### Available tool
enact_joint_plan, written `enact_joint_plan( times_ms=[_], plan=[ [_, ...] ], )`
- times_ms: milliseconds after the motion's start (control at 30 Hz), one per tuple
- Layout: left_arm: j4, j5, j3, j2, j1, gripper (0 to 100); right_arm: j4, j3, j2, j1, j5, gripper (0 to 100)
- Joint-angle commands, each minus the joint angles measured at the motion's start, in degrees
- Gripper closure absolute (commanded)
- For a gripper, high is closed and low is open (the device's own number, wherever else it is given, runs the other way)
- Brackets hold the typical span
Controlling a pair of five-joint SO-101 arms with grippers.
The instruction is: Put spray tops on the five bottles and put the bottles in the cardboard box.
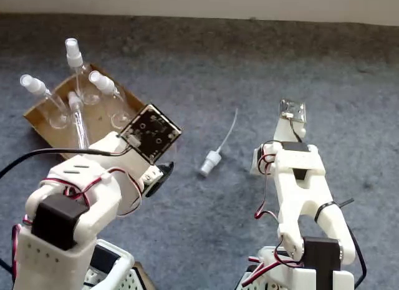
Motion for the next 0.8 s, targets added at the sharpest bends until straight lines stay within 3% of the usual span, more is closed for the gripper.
enact_joint_plan(
  times_ms=[0,200,600,767],
  plan=[
    [-6.5,5.0,3.5,-4.2,-1.6,94,-0.9,1.4,-1.8,-0.6,-0.4,99.3],
    [-9.6,10.2,8.0,-8.8,-14.3,94,-0.9,1.9,-1.8,-0.6,-0.4,99.3],
    [-7.1,10.2,12.4,-26.6,-14.6,94,-0.9,1.9,-1.8,-0.6,-0.4,99.3],
    [-12.1,10.4,21.4,-29.2,-14.6,94,-0.9,1.9,-1.8,-0.6,-0.4,99.3]
  ],
)
